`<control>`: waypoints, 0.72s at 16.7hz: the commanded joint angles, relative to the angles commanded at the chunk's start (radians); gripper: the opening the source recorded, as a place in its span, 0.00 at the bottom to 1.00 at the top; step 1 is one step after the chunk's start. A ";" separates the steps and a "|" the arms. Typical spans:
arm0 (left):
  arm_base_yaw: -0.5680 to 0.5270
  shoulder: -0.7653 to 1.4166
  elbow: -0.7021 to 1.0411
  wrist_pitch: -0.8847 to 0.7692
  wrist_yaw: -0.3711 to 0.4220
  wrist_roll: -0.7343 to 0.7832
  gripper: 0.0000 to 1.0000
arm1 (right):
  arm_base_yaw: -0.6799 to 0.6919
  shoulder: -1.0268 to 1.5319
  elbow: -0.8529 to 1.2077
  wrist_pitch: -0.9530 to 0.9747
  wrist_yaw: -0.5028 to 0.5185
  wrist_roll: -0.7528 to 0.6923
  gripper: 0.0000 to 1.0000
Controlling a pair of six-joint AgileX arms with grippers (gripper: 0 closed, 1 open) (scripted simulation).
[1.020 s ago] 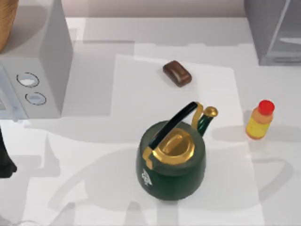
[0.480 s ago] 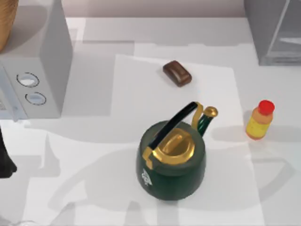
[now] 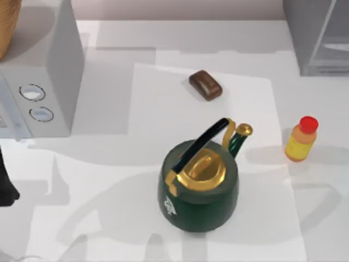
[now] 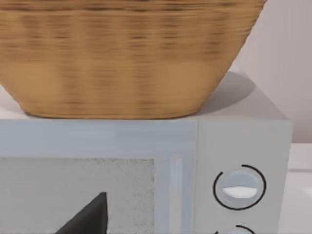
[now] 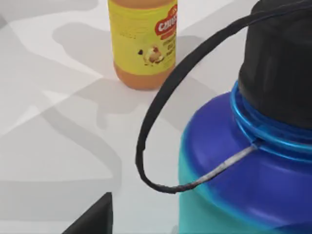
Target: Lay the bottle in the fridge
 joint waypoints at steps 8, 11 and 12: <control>0.000 0.000 0.000 0.000 0.000 0.000 1.00 | 0.023 0.011 -0.031 0.091 0.009 0.054 1.00; 0.000 0.000 0.000 0.000 0.000 0.000 1.00 | 0.023 0.011 -0.031 0.091 0.009 0.054 0.85; 0.000 0.000 0.000 0.000 0.000 0.000 1.00 | 0.023 0.011 -0.031 0.091 0.009 0.054 0.78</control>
